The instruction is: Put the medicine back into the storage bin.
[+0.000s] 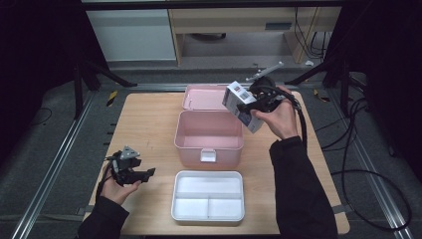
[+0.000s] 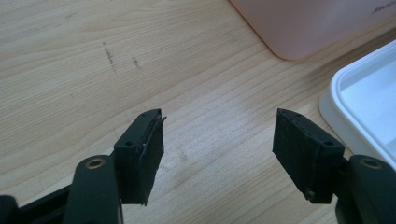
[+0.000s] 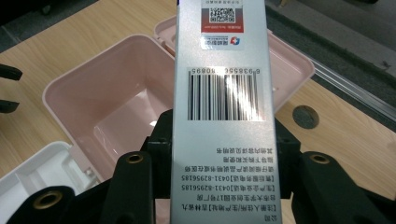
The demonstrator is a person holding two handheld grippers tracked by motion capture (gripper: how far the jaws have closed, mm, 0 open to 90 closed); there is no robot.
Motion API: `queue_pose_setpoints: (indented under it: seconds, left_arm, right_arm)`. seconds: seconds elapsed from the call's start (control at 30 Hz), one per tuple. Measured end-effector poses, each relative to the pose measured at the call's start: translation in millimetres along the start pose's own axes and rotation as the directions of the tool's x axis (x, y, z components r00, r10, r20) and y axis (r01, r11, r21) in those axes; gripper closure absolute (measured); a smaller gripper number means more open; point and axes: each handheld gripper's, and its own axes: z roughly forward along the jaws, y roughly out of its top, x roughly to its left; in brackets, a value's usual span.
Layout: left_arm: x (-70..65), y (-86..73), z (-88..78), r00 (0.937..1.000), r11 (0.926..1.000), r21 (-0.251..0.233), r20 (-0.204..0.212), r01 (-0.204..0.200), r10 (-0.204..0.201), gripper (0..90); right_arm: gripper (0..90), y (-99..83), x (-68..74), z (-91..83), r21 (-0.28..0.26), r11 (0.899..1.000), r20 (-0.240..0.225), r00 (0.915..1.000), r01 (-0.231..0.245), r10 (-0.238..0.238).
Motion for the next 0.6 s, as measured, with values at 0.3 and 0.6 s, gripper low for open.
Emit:
queue_pose_setpoints:
  seconds: [0.3,0.6]
  left_arm:
    - [-0.4,-0.4,1.0,1.0,1.0,0.008,0.005,-0.006,0.006,34.3]
    - [0.7,-0.6,-0.4,1.0,1.0,0.003,0.004,-0.002,0.002,34.6]
  right_arm:
    - [55.8,21.4,10.7,37.3,0.017,0.999,-0.048,0.998,0.043,-0.042]
    - [55.8,28.3,24.3,72.4,0.048,0.995,-0.085,0.9933,0.082,-0.078]
